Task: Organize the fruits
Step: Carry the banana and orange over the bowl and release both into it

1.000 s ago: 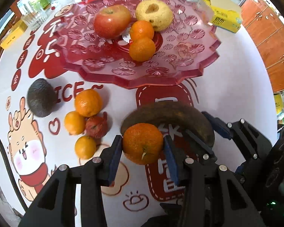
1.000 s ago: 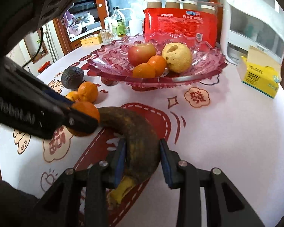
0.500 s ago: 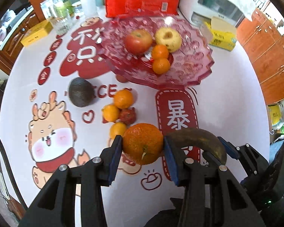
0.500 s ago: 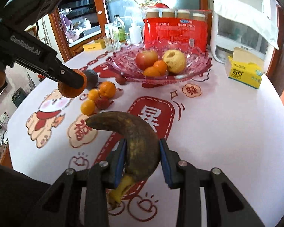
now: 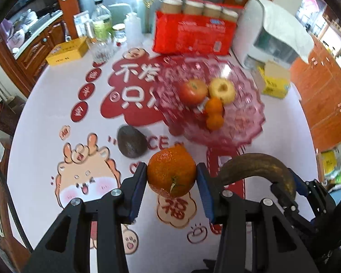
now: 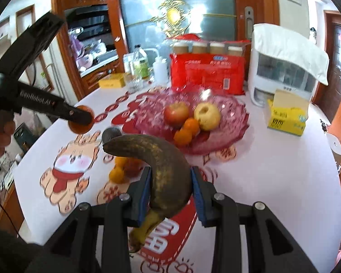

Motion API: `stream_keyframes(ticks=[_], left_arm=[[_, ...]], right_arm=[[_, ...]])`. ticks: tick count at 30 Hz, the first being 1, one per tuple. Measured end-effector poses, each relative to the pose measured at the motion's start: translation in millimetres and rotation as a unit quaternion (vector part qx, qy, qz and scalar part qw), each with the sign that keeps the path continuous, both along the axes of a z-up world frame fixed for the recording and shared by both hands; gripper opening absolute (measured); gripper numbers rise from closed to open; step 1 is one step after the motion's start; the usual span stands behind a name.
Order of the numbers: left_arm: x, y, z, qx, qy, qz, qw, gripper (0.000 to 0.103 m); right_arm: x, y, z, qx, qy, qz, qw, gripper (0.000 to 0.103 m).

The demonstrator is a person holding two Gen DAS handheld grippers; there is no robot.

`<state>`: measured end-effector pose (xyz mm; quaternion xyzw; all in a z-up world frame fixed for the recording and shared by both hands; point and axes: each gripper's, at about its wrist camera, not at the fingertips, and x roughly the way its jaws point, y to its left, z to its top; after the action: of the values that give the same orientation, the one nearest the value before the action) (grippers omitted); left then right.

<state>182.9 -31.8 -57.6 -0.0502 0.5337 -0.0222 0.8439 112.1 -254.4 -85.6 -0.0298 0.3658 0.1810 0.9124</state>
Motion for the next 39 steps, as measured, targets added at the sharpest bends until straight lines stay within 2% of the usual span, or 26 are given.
stream_keyframes(ticks=[11, 21, 28, 33, 35, 39], left_arm=[[54, 15, 15, -0.005, -0.031, 0.002, 0.9995, 0.043], [103, -1, 15, -0.021, -0.056, -0.037, 0.9975, 0.043], [142, -8, -15, -0.042, -0.036, -0.053, 0.9971, 0.043], [162, -17, -54, -0.051, 0.006, -0.069, 0.9963, 0.043], [165, -21, -66, -0.048, 0.021, -0.071, 0.9961, 0.043], [168, -28, -81, -0.05, 0.036, -0.075, 0.9953, 0.043]], right_arm=[[64, -8, 16, 0.001, -0.011, -0.048, 0.999, 0.034], [126, -14, 12, -0.006, -0.015, -0.09, 0.996, 0.034], [169, -22, -10, 0.005, -0.001, -0.123, 0.992, 0.034], [182, -20, -32, -0.006, -0.006, -0.119, 0.993, 0.034], [190, -20, -41, -0.01, 0.007, -0.12, 0.993, 0.035], [193, -18, -47, -0.011, 0.003, -0.112, 0.994, 0.035]])
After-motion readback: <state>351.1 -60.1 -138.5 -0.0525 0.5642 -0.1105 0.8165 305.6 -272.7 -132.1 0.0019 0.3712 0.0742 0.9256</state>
